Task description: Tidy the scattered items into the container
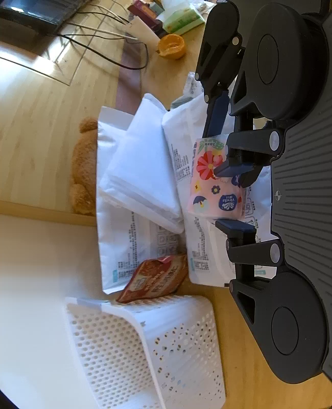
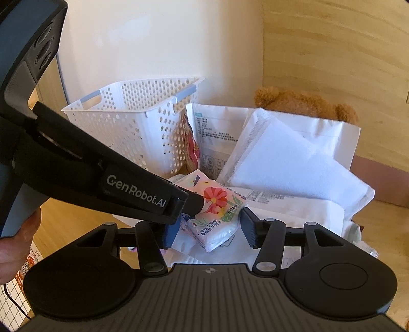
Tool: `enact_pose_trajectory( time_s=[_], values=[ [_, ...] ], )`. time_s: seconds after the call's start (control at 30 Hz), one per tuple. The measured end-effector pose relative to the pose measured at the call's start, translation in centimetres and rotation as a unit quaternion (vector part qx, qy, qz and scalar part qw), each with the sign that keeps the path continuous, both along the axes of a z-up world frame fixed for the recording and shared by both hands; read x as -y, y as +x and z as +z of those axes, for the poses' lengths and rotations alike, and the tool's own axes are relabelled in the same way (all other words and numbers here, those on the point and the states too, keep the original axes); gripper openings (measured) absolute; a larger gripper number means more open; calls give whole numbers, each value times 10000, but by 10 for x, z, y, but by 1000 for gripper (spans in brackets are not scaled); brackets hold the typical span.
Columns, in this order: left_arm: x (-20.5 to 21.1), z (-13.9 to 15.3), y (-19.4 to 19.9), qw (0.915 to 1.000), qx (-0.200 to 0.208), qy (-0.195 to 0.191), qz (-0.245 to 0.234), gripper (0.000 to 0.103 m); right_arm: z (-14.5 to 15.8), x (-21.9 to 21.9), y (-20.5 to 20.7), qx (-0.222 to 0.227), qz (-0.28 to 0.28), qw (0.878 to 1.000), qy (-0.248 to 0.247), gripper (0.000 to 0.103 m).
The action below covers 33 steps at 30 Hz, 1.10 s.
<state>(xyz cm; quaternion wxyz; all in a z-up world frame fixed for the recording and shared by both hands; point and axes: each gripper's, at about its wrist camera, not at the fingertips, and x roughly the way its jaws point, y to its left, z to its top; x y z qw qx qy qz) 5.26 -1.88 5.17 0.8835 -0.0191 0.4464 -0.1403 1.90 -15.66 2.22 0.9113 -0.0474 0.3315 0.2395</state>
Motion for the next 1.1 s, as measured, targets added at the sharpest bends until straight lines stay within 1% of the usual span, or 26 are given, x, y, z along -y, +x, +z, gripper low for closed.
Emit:
enact_pose_trajectory(
  time_s=[0.6, 1.1],
  values=[
    [1, 37, 0, 9985, 533, 110, -18, 103, 32, -4, 5, 463, 15, 9989, -26, 59],
    [-22, 68, -4, 9941, 1046, 191, 194, 103, 61, -27, 12, 867, 239, 9959, -9, 59]
  ],
)
